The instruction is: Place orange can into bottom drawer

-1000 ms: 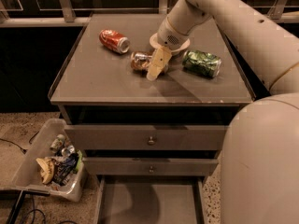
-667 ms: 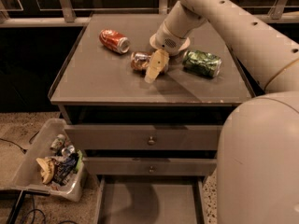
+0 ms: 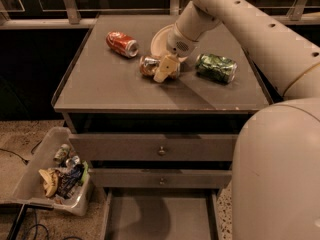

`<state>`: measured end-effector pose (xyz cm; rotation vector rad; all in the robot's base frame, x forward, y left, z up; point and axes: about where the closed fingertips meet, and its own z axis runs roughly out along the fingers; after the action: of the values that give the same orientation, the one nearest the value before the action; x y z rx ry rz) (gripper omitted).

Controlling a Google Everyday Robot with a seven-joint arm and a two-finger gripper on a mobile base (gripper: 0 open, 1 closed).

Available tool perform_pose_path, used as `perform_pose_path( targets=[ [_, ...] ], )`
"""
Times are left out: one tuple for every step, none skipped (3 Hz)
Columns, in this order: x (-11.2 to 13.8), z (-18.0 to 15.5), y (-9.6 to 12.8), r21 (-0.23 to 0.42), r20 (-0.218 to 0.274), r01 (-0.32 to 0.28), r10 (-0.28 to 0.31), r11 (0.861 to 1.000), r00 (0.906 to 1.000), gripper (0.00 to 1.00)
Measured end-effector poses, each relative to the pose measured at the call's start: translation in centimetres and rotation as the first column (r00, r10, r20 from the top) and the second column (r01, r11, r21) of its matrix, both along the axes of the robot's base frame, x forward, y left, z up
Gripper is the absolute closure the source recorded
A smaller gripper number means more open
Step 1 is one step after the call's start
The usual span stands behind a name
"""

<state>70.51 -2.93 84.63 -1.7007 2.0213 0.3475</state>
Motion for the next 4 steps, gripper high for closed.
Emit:
perform_pose_path(
  targets=[
    [0.0,-0.01,0.0,0.0,0.0,0.0,0.0,1.0,1.0,0.65],
    [0.0,-0.01,0.01,0.0,0.0,0.0,0.0,1.0,1.0,0.89],
    [0.0,-0.01,0.01,0.0,0.0,0.0,0.0,1.0,1.0,1.0],
    [0.43,-0.15,0.73,-0.03,-0.01,-0.029,0.029,0.999,0.9995,1.0]
  ],
)
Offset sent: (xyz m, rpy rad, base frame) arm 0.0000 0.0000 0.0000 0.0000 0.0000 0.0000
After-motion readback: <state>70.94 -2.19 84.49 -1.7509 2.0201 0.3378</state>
